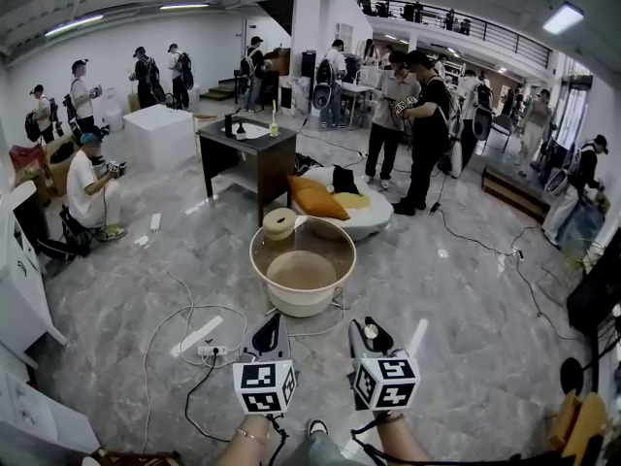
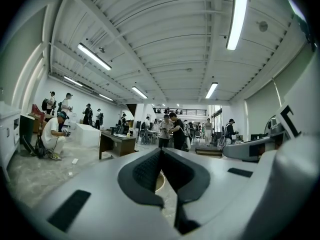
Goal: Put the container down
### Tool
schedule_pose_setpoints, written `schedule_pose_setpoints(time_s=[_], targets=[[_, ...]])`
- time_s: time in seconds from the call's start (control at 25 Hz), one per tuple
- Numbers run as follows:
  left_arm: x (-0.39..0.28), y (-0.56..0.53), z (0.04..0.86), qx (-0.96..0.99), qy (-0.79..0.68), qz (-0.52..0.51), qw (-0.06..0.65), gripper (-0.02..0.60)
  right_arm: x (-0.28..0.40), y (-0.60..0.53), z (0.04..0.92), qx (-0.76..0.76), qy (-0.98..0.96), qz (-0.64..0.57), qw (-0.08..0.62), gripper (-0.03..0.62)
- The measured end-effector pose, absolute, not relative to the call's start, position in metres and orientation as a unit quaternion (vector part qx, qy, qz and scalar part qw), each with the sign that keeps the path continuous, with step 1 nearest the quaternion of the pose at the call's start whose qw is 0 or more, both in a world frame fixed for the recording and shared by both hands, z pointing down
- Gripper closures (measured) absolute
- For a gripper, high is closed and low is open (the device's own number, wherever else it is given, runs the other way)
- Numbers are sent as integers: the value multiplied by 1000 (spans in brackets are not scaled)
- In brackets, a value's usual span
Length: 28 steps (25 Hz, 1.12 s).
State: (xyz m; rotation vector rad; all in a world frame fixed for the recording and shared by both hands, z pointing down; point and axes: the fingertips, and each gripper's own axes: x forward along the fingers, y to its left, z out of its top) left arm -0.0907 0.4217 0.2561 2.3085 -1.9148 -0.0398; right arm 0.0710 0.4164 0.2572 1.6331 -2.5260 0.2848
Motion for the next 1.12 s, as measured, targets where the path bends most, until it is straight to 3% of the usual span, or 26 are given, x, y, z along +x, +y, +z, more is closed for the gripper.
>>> schedule_pose_setpoints(time_s=[1.12], targets=[[-51, 214, 242, 742, -667, -4, 67, 580, 117, 196, 255, 503, -855, 104, 70, 474]])
